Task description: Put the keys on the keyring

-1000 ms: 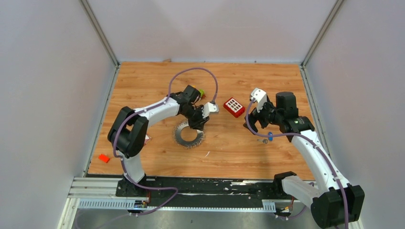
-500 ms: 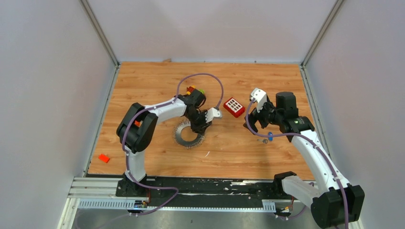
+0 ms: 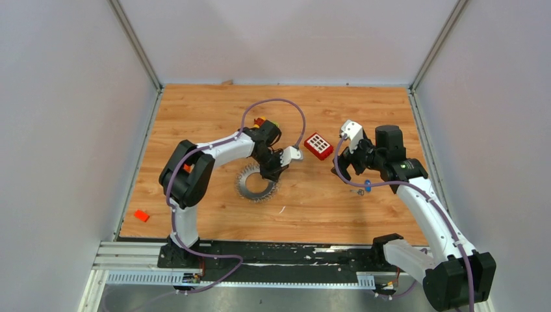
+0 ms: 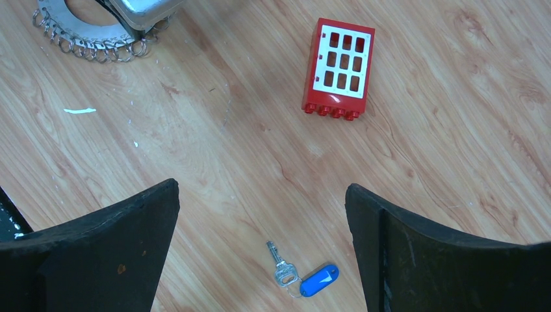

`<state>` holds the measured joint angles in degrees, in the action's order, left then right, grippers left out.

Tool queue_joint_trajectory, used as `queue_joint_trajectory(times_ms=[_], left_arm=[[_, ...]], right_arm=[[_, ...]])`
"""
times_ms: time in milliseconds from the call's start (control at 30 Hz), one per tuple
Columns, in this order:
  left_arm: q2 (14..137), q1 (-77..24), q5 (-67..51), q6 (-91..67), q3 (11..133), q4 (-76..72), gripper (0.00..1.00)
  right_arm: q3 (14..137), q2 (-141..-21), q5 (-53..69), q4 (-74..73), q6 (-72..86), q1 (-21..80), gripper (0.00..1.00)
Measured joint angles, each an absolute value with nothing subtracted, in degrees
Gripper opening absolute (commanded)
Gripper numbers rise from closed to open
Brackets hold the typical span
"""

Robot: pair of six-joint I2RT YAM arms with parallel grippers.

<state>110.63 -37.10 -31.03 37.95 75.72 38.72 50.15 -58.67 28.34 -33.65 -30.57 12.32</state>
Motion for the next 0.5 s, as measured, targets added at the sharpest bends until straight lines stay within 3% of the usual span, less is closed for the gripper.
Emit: queue_joint_trajectory(times_ms=[500], left_arm=[[104.7,-37.1,-36.6,40.9,74.1,40.2,0.00]], right_arm=[[50.2,-58.6,31.7,-33.7,-30.1,12.4,1.00]])
